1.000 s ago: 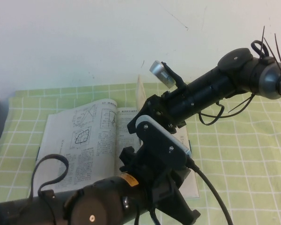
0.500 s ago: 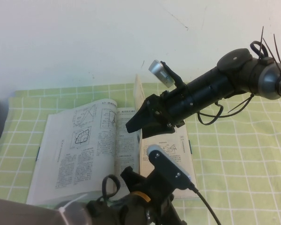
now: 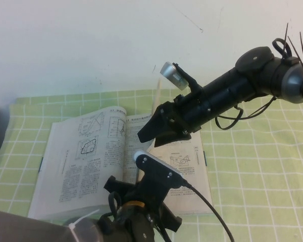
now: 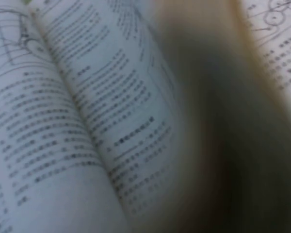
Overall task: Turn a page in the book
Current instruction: Open the closed book
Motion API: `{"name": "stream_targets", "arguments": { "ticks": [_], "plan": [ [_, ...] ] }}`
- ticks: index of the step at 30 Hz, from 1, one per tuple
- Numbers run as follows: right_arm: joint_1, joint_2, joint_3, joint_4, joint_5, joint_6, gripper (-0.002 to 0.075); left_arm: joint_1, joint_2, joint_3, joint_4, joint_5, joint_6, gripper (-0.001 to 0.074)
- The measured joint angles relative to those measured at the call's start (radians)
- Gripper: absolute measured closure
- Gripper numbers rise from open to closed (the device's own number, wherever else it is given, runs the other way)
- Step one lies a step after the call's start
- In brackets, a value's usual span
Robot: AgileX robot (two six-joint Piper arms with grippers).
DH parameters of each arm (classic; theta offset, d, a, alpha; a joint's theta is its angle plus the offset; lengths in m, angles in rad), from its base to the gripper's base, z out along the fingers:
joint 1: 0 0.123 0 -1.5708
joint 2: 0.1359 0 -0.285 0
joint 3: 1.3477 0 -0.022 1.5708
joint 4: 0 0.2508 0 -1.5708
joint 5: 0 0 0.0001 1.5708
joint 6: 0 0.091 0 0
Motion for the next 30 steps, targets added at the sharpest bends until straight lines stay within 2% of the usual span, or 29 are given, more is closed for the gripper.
{"name": "stream_targets", "arguments": {
  "ticks": [6, 9, 12, 15, 17, 19, 25, 30],
  "plan": [
    [-0.009, -0.073, 0.0, -0.078, 0.009, -0.018, 0.0292, -0.002, -0.011, -0.002, -0.114, -0.116, 0.081, 0.0738],
    [-0.017, -0.114, -0.002, -0.176, 0.013, -0.018, 0.0333, -0.002, -0.033, -0.002, -0.149, -0.138, 0.105, 0.0738],
    [-0.02, -0.143, -0.001, -0.324, 0.038, -0.022, 0.0427, -0.002, -0.055, -0.002, -0.167, -0.141, 0.105, 0.0739],
    [-0.02, -0.142, -0.001, -0.455, 0.07, -0.024, 0.0568, -0.002, -0.076, -0.002, -0.173, -0.196, 0.107, 0.0738],
    [-0.018, -0.128, -0.001, -0.5, 0.075, -0.024, 0.065, 0.003, -0.083, -0.002, -0.173, -0.223, 0.107, 0.0738],
    [-0.014, -0.105, -0.001, -0.526, 0.075, -0.024, 0.0692, 0.017, -0.083, -0.002, -0.173, -0.23, 0.107, 0.0738],
    [0.045, -0.014, 0.0, -0.544, 0.06, -0.024, 0.0724, 0.075, -0.083, -0.002, -0.196, -0.226, 0.109, 0.0738],
    [0.12, 0.047, 0.002, -0.545, -0.035, -0.046, 0.0727, 0.14, -0.083, -0.002, -0.205, -0.143, 0.116, 0.0738]
  ]
}}
